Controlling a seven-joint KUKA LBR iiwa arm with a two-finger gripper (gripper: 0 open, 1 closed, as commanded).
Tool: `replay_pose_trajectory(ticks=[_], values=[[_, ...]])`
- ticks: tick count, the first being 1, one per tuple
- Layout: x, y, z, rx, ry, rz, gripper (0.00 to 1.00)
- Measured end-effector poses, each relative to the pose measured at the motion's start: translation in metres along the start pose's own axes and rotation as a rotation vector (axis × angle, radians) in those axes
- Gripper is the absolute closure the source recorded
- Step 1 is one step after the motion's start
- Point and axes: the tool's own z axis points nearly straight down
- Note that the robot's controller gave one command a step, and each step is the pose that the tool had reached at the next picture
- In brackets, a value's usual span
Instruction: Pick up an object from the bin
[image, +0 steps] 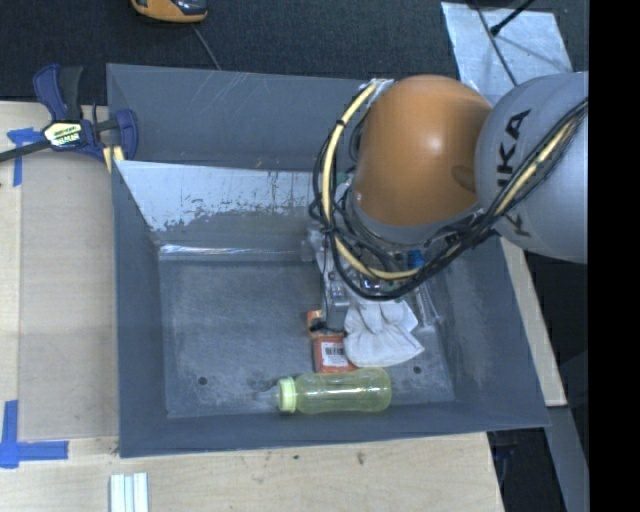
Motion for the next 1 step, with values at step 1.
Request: replay_pose_trajectory(ticks=[1], values=[[0.003, -0.0179, 0.0177, 0.001, -0.011, 0.103, 0.0]])
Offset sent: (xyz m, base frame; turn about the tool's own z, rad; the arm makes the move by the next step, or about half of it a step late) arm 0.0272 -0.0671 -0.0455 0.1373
